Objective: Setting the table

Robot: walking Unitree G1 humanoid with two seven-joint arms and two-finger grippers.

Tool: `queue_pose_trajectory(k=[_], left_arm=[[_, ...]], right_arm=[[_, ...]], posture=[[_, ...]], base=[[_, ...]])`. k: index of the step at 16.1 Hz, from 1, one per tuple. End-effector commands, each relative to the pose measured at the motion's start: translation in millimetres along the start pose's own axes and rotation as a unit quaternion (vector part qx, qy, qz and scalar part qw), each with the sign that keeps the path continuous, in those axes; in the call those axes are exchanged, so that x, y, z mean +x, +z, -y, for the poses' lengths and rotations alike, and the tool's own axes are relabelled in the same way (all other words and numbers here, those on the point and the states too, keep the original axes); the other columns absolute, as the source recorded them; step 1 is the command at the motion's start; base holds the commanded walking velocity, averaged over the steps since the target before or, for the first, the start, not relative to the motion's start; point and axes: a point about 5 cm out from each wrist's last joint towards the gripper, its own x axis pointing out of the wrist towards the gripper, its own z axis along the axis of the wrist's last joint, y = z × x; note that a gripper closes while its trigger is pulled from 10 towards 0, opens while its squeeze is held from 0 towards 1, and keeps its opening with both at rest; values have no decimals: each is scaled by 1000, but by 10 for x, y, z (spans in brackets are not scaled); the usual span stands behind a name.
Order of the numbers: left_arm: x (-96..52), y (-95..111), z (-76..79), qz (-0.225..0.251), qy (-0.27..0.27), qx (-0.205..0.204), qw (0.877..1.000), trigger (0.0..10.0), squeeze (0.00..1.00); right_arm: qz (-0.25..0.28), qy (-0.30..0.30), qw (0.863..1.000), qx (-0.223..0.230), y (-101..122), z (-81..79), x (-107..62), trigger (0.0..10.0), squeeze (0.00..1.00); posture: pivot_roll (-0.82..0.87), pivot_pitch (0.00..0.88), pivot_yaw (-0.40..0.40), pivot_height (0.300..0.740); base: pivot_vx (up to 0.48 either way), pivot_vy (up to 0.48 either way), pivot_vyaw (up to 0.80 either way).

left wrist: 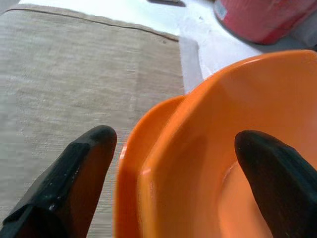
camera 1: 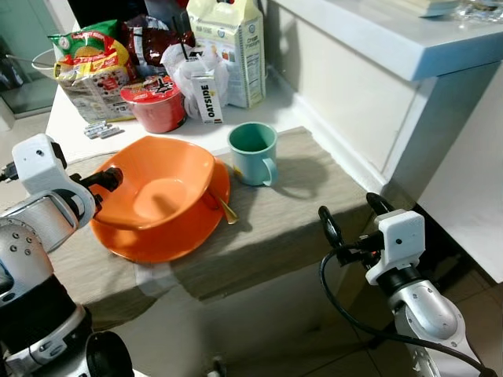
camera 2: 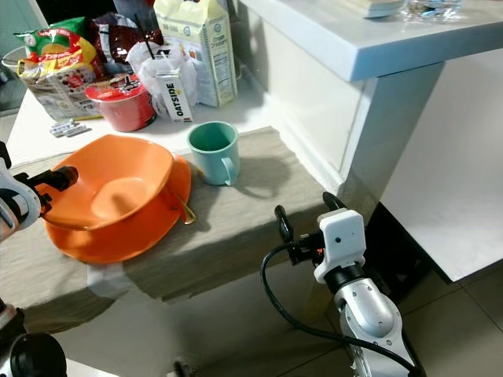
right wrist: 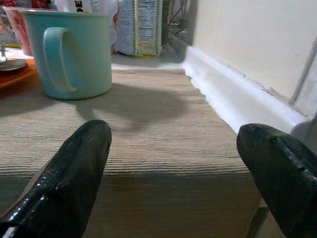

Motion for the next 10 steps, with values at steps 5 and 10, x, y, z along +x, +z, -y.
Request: queue_pose_trajectory(k=[5, 10], left_arm=[[-46, 157, -92, -4, 13, 12, 1000, 10000, 0], [-8, -61, 22, -60, -26, 29, 997, 10000, 0]], right_arm=[[-3, 11, 1000, 2, -6, -48, 24, 10000, 0], [-2, 18, 1000, -1, -5, -68, 44, 10000, 0]], posture=[[-116, 0, 91, 740], [-114, 0, 87, 740]], base=[[0, 0, 0], [0, 0, 0]])
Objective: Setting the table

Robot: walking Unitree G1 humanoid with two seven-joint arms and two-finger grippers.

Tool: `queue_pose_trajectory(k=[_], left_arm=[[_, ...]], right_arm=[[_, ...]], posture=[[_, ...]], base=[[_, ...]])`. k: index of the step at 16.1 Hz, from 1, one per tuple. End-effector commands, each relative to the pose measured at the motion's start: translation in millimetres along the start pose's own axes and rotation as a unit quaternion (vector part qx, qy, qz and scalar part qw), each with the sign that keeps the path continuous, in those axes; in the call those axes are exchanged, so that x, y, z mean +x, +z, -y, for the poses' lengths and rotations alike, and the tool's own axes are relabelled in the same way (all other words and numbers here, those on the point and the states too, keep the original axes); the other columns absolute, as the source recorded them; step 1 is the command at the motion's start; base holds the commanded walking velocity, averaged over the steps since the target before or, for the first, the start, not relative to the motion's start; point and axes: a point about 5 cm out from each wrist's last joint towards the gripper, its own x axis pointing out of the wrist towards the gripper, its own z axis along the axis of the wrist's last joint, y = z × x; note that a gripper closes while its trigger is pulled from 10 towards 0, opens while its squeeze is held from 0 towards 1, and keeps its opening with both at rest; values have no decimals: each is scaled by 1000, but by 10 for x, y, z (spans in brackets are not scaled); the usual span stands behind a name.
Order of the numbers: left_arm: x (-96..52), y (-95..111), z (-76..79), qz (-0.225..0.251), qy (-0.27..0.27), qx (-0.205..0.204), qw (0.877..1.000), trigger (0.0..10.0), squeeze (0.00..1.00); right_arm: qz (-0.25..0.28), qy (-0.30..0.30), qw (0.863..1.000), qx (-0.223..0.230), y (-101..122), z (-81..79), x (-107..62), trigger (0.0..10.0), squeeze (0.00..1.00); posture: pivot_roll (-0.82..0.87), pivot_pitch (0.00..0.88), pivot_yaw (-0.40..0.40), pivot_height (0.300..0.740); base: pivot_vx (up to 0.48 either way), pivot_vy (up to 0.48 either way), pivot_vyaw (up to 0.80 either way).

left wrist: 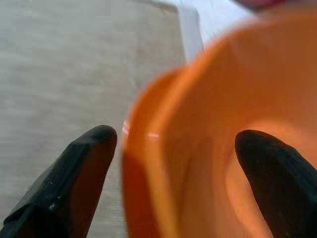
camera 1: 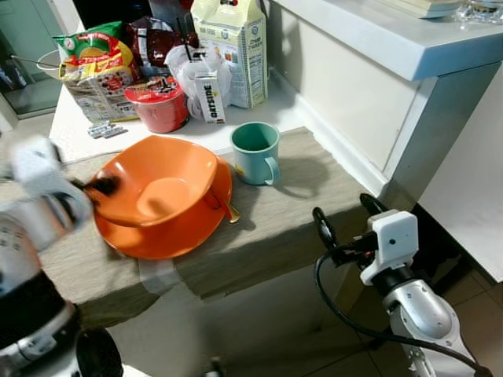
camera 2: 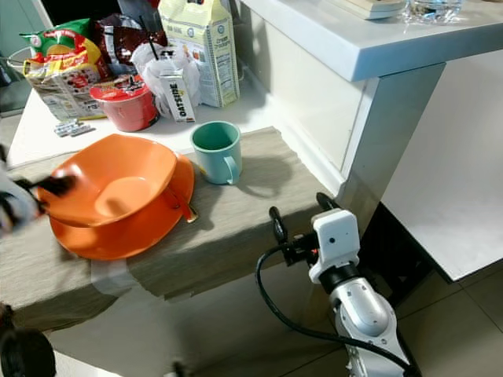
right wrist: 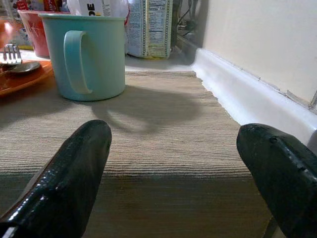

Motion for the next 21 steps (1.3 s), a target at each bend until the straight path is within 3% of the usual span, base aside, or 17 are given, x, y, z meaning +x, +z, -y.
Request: queue_pose_trajectory(k=[1, 4, 5, 9, 13, 19, 21], left_arm=[[15, -29, 28, -13, -12, 4, 1000, 10000, 0], [38, -46, 32, -19, -13, 2, 1000, 9922, 0], [44, -38, 33, -16, -12, 0, 1000, 0, 0], [53, 10, 18, -3, -7, -5, 1000, 0, 0], [124, -51, -17, -5, -4, 15, 1000, 0, 0], [174, -113, -49, -15, -11, 3, 1000, 0, 0], [176, -62, -41, 1, -20, -9, 1000, 0, 0]], right_arm=[[-2, 8, 1000, -4, 4, -25, 20, 10000, 0], [-3, 7, 1000, -5, 4, -21, 10, 10000, 0], [-3, 6, 1000, -6, 6, -17, 7, 10000, 0], [-3, 5, 1000, -7, 8, -12, 7, 10000, 0], [-3, 7, 1000, -7, 9, -15, 6, 10000, 0], [-8, 6, 1000, -4, -4, -14, -18, 10000, 0], [-9, 5, 1000, -4, -5, -12, -24, 10000, 0]], posture=[[-118, 0, 87, 740], [-118, 0, 87, 740], [-127, 0, 88, 740], [-128, 0, 88, 740], [-126, 0, 87, 740], [-129, 0, 86, 740], [-129, 0, 87, 740]], base=[[0, 0, 0], [0, 0, 0], [0, 0, 0], [0, 0, 0], [0, 0, 0], [0, 0, 0], [0, 0, 0]])
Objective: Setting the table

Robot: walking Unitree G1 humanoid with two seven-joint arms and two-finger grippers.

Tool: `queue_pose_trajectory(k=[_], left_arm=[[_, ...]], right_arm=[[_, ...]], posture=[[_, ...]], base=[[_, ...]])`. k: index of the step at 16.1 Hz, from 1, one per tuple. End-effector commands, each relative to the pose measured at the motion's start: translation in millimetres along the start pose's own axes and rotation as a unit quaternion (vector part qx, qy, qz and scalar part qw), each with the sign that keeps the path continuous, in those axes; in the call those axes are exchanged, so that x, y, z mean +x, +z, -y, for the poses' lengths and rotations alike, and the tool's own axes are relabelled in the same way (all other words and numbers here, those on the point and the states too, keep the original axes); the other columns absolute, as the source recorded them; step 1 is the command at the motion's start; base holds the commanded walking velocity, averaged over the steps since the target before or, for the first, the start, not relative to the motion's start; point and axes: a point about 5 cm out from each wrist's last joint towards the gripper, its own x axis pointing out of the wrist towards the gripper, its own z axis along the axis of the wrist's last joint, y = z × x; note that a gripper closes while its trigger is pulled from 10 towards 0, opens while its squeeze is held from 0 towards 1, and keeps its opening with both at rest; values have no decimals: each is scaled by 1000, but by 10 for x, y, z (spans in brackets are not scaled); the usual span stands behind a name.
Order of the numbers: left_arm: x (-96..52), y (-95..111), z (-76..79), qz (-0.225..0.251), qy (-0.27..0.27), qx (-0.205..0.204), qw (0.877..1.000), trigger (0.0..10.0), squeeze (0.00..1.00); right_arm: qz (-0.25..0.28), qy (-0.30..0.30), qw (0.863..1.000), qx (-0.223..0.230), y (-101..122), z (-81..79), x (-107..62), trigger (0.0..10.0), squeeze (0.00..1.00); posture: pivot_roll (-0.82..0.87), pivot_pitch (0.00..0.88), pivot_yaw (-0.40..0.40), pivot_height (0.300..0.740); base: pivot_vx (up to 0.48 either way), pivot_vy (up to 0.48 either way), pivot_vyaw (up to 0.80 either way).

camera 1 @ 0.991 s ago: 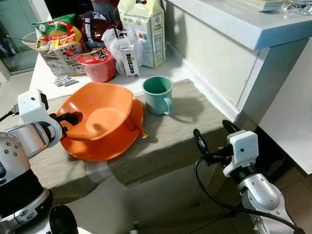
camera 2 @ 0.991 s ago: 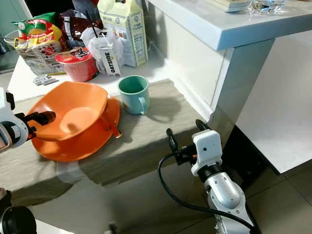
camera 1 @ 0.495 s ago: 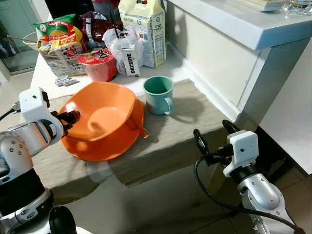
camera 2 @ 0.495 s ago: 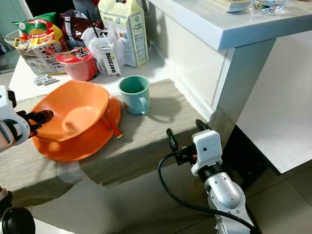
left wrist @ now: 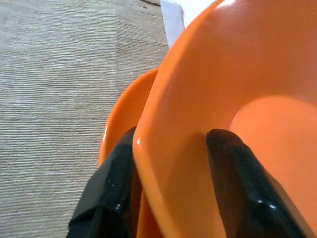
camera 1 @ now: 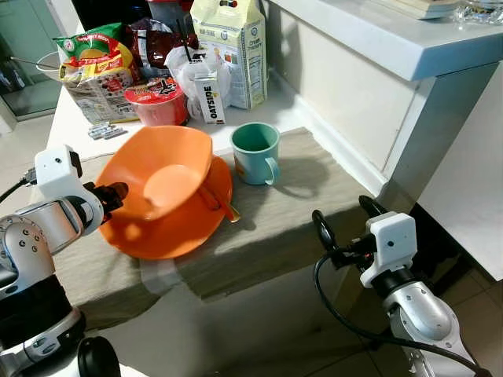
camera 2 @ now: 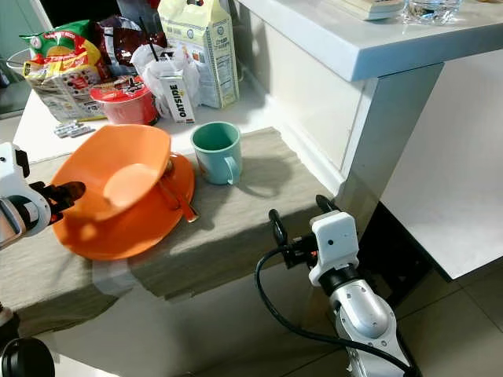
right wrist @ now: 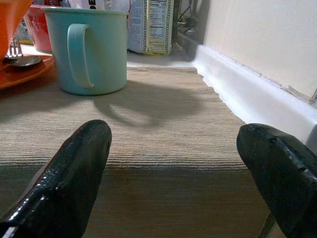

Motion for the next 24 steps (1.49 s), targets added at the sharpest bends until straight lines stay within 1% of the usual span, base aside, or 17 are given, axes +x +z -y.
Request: queue_pose_trajectory(k=[1, 2, 3, 4, 7, 8, 12, 15, 16, 18, 20, 22, 24], left_arm=[[19, 41, -8, 10, -3, -20, 1000, 0, 0], [16, 105, 0, 32, -8, -35, 999, 0, 0], [8, 161, -1, 47, -10, -39, 998, 0, 0], [0, 199, 8, 55, -14, -36, 998, 0, 0], [-13, 208, 70, 67, -30, -24, 997, 0, 0], [-29, 227, 98, 78, -43, -37, 995, 0, 0], [-70, 315, 109, 108, -57, -52, 991, 0, 0], [-187, 488, 34, 174, -48, -50, 982, 0, 0], [-203, 506, 19, 183, -45, -52, 981, 0, 0], [-297, 584, -64, 222, -31, -59, 973, 0, 0], [-360, 623, -125, 247, -20, -69, 966, 0, 0], [-445, 666, -229, 276, -7, -80, 958, 0, 0], [-497, 673, -259, 295, -8, -77, 952, 0, 0]], right_arm=[[-1, 3, 1000, 2, 18, -3, -7, 10000, 0], [-1, 3, 1000, 2, 20, -1, -9, 10000, 0], [-1, 2, 1000, 2, 19, 0, -11, 10000, 0], [-1, 2, 1000, 2, 18, 4, -12, 10000, 0], [0, 1, 1000, 1, 28, 26, -17, 10000, 0], [1, 2, 1000, 0, 33, 38, -11, 10000, 0], [4, 3, 1000, -1, 43, 58, 3, 10000, 0], [5, 8, 1000, -3, 49, 75, 26, 10000, 0], [5, 9, 1000, -3, 49, 78, 31, 10000, 0], [5, 17, 1000, -2, 49, 82, 56, 10000, 0], [5, 21, 1000, -3, 47, 89, 77, 10000, 0], [3, 25, 1000, -5, 38, 99, 100, 10000, 0], [4, 29, 1000, -5, 32, 108, 129, 10000, 0]], posture=[[-128, 0, 86, 740], [-127, 2, 86, 740], [-127, 2, 86, 740], [-127, 3, 84, 740], [-125, 4, 78, 740], [-122, 4, 73, 740], [-111, 1, 64, 740], [-95, 0, 51, 740], [-91, 0, 47, 740], [-81, 0, 36, 740], [-70, 0, 26, 740], [-62, 0, 16, 740], [-55, 0, 10, 740]], base=[[0, 0, 0], [0, 0, 0], [0, 0, 0], [0, 0, 0], [0, 0, 0], [0, 0, 0], [0, 0, 0], [0, 0, 0], [0, 0, 0], [0, 0, 0], [0, 0, 0], [0, 0, 0], [0, 0, 0]])
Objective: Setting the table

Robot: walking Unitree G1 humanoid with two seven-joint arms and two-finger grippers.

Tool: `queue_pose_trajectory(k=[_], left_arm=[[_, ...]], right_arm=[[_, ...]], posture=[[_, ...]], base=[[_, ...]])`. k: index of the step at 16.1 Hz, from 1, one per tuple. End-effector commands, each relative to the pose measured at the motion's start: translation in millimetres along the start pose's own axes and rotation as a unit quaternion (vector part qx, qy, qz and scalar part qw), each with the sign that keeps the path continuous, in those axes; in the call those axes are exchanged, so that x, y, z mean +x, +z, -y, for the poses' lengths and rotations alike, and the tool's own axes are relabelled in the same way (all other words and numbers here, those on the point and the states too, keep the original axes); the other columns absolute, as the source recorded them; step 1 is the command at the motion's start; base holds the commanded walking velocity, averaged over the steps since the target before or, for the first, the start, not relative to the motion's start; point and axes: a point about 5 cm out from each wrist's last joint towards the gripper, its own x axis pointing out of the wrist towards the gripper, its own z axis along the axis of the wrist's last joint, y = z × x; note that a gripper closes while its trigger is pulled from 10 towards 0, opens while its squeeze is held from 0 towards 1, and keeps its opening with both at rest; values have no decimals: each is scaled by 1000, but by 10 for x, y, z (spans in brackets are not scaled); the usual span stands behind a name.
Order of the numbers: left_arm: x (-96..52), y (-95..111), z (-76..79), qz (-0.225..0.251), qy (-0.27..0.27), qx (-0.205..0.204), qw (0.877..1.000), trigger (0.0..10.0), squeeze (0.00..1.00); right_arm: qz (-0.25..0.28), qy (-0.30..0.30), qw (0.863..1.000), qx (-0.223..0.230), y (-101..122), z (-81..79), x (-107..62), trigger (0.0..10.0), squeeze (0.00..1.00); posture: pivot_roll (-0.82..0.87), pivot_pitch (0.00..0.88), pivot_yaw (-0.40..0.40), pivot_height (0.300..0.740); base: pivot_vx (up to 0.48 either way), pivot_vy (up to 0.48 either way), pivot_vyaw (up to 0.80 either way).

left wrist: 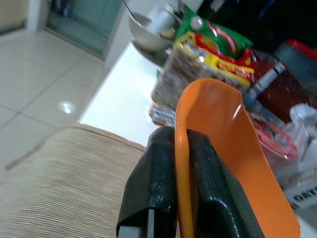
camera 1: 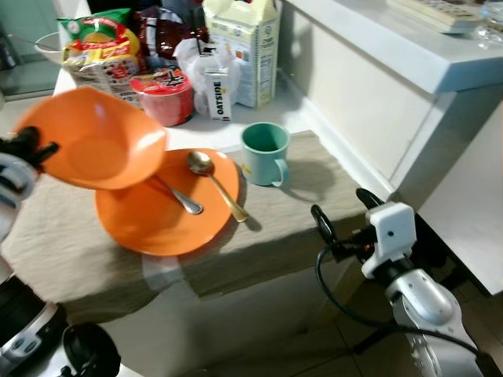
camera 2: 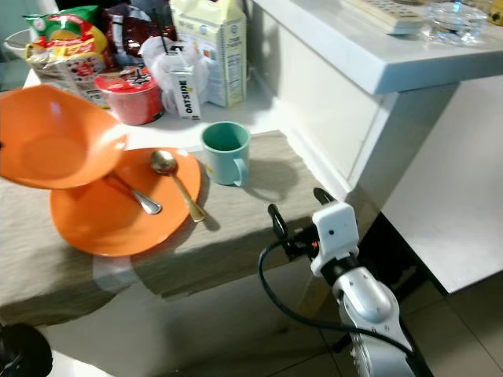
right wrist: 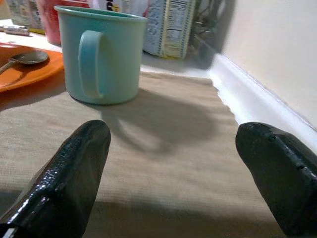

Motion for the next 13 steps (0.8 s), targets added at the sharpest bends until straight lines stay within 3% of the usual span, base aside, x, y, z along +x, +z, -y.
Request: queue_pose_trajectory(k=[1, 7, 9, 10, 13], left_arm=[[-103, 121, 123, 53, -53, -3, 997, 0, 0], [-351, -60, 512, 63, -183, -75, 978, 0, 0], [-446, -201, 594, 61, -194, -67, 977, 0, 0], [-505, -282, 619, 65, -191, -52, 978, 0, 0], [-547, -352, 649, 67, -183, -79, 978, 0, 0]], right_arm=[[2, -2, 1000, 5, -3, 39, 25, 10000, 0], [11, 7, 1000, 3, 27, 47, 99, 10000, 0], [33, -7, 999, 4, 93, 73, 94, 10000, 0], [36, -15, 999, 15, -28, 101, 215, 10000, 0], [48, -19, 998, 25, -22, 76, 291, 10000, 0]], posture=[[-49, 0, 5, 740], [-35, 0, -1, 740], [-35, 0, 0, 740], [-38, 0, 1, 740], [-29, 0, 0, 740]], base=[[0, 0, 0], [0, 0, 0], [0, 0, 0], [0, 0, 0], [0, 0, 0]])
